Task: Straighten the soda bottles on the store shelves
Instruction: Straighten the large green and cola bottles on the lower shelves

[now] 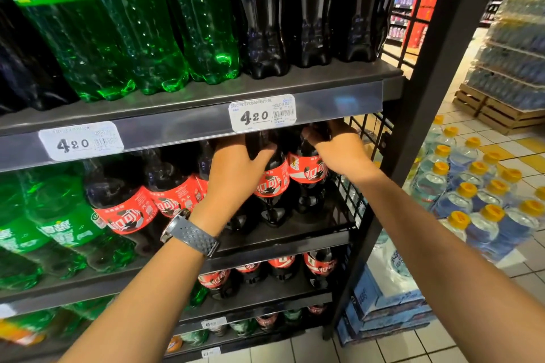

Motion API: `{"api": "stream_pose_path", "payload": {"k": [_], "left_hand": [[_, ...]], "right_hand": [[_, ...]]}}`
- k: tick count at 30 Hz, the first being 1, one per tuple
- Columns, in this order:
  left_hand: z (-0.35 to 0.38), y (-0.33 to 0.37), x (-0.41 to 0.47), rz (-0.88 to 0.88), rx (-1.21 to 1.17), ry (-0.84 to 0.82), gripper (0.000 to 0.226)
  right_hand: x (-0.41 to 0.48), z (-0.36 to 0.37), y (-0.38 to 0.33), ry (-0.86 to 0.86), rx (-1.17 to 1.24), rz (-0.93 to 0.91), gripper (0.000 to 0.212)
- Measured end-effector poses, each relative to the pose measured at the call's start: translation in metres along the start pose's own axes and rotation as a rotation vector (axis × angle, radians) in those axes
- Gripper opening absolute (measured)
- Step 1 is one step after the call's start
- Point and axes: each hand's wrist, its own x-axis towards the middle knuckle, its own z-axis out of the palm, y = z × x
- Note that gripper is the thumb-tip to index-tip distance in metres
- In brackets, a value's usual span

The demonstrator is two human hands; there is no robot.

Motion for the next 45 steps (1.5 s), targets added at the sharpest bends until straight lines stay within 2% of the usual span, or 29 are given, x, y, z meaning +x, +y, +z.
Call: {"api": "stream_pose_path", "payload": {"k": [1, 2, 4, 6, 8, 11, 13, 16, 21, 24, 27, 31, 34, 35, 38, 40, 43, 45], "left_hand": [[-0.001, -0.004, -0.007, 0.032, 0.018, 0.046, 0.054], [-0.002, -0.009, -0.015, 0.075, 0.017, 0.093, 0.047], [-0.005, -0.020, -0.032, 0.160, -0.093, 0.133, 0.018], [-0.007, -0.029, -0.048, 0.228, -0.236, 0.093, 0.029], [-0.006, -0.040, -0.064, 0.272, -0.321, 0.062, 0.032], [0.000, -0.059, -0.092, 0.184, -0.462, -0.040, 0.026], [0.008, -0.072, -0.109, 0.109, -0.507, -0.120, 0.022], [0.022, -0.093, -0.133, -0.002, -0.503, -0.232, 0.019], [0.051, -0.126, -0.175, -0.117, -0.507, -0.415, 0.020], [0.072, -0.143, -0.203, -0.186, -0.461, -0.526, 0.016], [0.096, -0.156, -0.228, -0.213, -0.405, -0.639, 0.014], [0.119, -0.165, -0.244, -0.205, -0.333, -0.719, 0.018], [0.137, -0.172, -0.242, -0.212, -0.293, -0.707, 0.021], [0.145, -0.173, -0.239, -0.218, -0.312, -0.686, 0.024], [0.171, -0.176, -0.219, -0.206, -0.315, -0.576, 0.034], [0.189, -0.180, -0.203, -0.136, -0.303, -0.465, 0.035], [0.217, -0.189, -0.185, 0.026, -0.260, -0.289, 0.033], [0.232, -0.197, -0.179, 0.135, -0.149, -0.171, 0.034]], "right_hand": [[-0.004, 0.001, 0.001, 0.033, -0.021, 0.019, 0.031], [-0.007, 0.002, 0.003, 0.079, -0.061, 0.029, 0.034], [-0.019, 0.002, 0.008, 0.154, -0.144, -0.004, 0.042], [-0.037, 0.004, 0.010, 0.261, -0.153, -0.213, 0.033], [-0.055, 0.011, 0.019, 0.341, -0.061, -0.386, 0.009], [-0.080, 0.026, 0.028, 0.281, -0.006, -0.282, 0.021], [-0.097, 0.039, 0.039, 0.196, 0.043, -0.206, 0.015], [-0.131, 0.063, 0.063, 0.057, 0.284, 0.081, 0.015], [-0.190, 0.098, 0.110, -0.207, 0.260, 0.383, 0.017], [-0.229, 0.113, 0.136, -0.294, 0.257, 0.495, 0.012], [-0.257, 0.127, 0.161, -0.318, 0.235, 0.618, 0.011], [-0.271, 0.143, 0.186, -0.357, 0.183, 0.663, 0.015], [-0.258, 0.153, 0.203, -0.312, -0.010, 0.536, 0.005], [-0.250, 0.155, 0.208, -0.289, -0.055, 0.486, 0.009], [-0.216, 0.165, 0.215, -0.153, 0.025, 0.341, 0.018], [-0.197, 0.174, 0.223, -0.049, 0.002, 0.189, 0.022], [-0.175, 0.186, 0.241, 0.118, -0.167, -0.105, 0.036], [-0.164, 0.193, 0.253, 0.233, -0.234, -0.202, 0.037]]}}
